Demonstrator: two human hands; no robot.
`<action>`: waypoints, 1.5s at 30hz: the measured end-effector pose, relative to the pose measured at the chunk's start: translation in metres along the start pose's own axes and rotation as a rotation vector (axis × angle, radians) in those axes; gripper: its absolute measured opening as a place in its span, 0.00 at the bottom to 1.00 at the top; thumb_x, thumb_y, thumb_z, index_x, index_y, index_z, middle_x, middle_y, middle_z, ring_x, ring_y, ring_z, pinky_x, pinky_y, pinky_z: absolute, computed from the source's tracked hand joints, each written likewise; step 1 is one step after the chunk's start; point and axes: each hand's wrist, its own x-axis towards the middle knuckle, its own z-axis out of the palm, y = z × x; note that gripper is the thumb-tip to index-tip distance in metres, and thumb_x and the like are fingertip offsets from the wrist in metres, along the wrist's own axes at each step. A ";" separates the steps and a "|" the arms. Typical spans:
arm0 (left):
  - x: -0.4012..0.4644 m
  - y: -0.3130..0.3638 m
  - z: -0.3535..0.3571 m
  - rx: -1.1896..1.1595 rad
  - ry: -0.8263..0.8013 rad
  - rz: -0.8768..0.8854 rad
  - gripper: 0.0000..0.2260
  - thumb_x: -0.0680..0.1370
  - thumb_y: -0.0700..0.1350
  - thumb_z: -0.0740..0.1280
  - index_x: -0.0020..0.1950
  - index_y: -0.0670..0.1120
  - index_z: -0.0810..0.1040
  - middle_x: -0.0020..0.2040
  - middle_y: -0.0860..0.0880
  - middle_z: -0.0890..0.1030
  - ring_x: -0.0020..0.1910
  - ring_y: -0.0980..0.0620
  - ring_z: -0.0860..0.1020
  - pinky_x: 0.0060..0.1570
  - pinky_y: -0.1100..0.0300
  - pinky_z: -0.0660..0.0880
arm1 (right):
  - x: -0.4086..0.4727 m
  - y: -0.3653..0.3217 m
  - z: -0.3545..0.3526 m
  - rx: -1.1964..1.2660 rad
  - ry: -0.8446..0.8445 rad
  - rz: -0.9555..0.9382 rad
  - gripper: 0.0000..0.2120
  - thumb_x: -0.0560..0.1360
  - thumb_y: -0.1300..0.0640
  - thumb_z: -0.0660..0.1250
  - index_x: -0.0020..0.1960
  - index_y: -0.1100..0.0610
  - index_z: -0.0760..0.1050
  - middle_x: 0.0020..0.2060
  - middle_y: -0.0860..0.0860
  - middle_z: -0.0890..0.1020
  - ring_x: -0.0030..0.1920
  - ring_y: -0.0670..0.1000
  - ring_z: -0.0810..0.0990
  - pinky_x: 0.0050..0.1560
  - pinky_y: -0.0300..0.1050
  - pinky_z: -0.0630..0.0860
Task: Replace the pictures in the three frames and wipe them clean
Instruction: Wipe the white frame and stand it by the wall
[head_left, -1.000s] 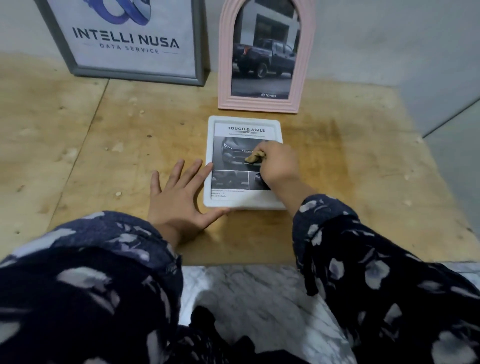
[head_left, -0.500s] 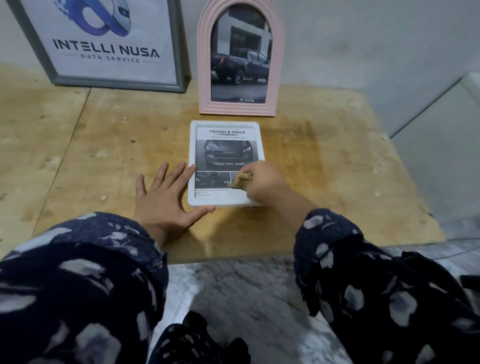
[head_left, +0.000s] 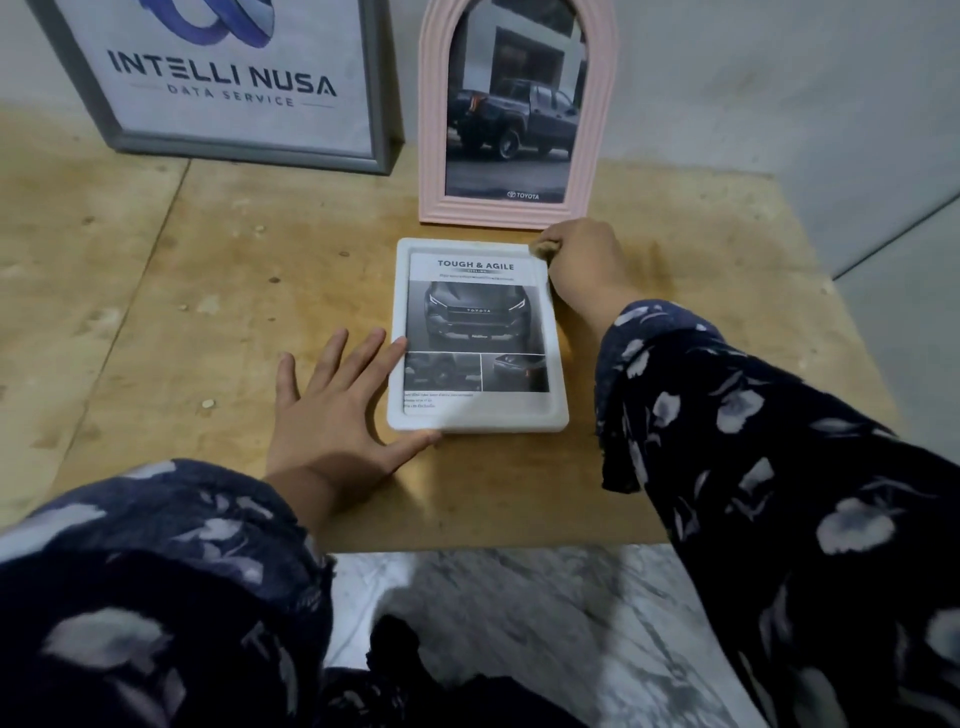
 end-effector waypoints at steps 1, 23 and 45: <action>0.000 0.000 0.000 -0.002 -0.001 -0.003 0.43 0.65 0.79 0.48 0.77 0.64 0.46 0.78 0.61 0.50 0.78 0.56 0.42 0.73 0.39 0.39 | -0.001 0.000 0.002 -0.032 -0.019 -0.017 0.20 0.67 0.71 0.54 0.46 0.60 0.83 0.48 0.57 0.84 0.53 0.58 0.81 0.55 0.49 0.78; -0.002 0.002 0.001 -0.037 0.014 0.002 0.44 0.64 0.80 0.50 0.77 0.63 0.50 0.78 0.59 0.54 0.78 0.53 0.46 0.72 0.36 0.43 | -0.092 0.033 0.008 0.088 0.003 0.064 0.23 0.73 0.72 0.55 0.55 0.55 0.82 0.52 0.53 0.83 0.52 0.54 0.80 0.57 0.51 0.77; -0.003 0.000 0.002 0.003 -0.004 0.015 0.44 0.65 0.80 0.48 0.77 0.63 0.47 0.79 0.59 0.52 0.78 0.52 0.46 0.72 0.36 0.43 | -0.194 0.030 0.024 0.044 0.216 0.012 0.19 0.71 0.72 0.59 0.55 0.59 0.82 0.51 0.57 0.83 0.52 0.59 0.79 0.49 0.43 0.72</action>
